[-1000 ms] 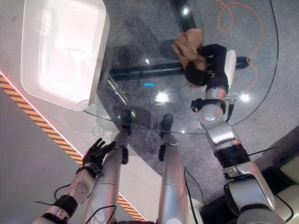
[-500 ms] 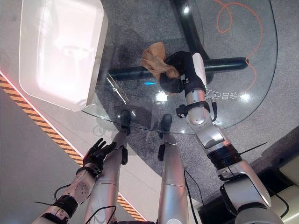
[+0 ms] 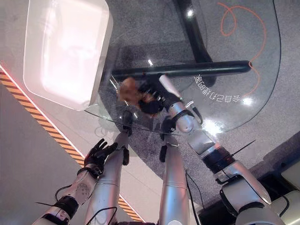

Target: Wipe the table with a cloth and put it in the basket.

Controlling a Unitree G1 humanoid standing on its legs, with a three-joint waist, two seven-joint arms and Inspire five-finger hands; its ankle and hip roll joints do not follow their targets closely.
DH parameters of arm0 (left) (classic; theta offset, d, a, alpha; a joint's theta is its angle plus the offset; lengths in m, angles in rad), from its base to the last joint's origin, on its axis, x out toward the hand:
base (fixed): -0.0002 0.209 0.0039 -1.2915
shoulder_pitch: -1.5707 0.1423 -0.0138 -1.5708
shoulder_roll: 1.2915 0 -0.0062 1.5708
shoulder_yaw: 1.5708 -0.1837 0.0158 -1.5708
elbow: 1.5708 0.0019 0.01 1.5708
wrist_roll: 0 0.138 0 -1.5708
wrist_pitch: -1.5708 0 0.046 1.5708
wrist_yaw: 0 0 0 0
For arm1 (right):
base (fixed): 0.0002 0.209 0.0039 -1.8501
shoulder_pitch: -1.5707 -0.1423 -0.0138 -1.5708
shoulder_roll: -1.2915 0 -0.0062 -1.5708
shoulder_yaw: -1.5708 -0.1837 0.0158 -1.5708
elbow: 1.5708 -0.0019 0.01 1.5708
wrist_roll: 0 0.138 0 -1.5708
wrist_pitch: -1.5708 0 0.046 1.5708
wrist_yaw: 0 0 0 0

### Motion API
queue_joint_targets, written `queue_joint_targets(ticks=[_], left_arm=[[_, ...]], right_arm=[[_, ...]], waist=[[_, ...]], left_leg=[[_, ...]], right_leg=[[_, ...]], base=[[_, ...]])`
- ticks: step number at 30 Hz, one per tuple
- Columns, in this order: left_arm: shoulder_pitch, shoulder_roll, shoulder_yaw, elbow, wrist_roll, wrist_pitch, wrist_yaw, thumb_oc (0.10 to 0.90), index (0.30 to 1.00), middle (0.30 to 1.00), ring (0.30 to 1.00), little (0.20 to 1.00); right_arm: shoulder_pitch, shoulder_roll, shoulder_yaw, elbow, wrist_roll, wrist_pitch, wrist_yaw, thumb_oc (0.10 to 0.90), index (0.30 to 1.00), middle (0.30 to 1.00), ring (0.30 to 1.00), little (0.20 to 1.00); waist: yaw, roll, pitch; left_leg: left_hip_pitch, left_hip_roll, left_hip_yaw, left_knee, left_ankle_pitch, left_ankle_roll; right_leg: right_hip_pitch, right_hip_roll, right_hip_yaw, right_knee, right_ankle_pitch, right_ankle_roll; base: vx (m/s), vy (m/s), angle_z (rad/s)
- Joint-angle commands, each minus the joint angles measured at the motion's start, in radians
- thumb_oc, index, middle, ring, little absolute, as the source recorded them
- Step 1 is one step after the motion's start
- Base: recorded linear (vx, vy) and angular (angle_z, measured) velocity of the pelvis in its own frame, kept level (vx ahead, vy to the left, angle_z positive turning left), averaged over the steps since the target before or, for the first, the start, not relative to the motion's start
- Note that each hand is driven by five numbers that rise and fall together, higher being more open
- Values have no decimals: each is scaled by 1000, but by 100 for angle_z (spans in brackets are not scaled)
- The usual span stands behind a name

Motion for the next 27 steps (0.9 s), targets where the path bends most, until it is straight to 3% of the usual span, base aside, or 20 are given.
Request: queue_joint_targets(ticks=[1,19,27], left_arm=[[64,17,-31,16,-13,3,2,800,900,900,900,900],[74,23,-17,11,-19,-17,-7,800,900,900,900,900],[128,29,16,-53,-127,-97,-70,800,900,900,900,900]], right_arm=[[39,20,15,-150,70,-59,19,100,300,300,300,200],[71,32,-37,-160,76,-69,-36,100,300,300,300,200],[115,36,-86,-167,143,-80,-42,100,300,300,300,200]], waist=[[-15,9,-18],[-17,4,-18],[-9,0,-18]], left_leg=[[-38,-71,49,139,-129,24],[-8,-70,45,127,-127,25],[43,-67,40,108,-126,22]], right_leg=[[19,28,-50,-182,128,50],[49,31,-56,-187,125,47],[107,35,-73,-197,114,41]], base=[[0,0,0],[-3,-4,1],[-31,-28,2]])
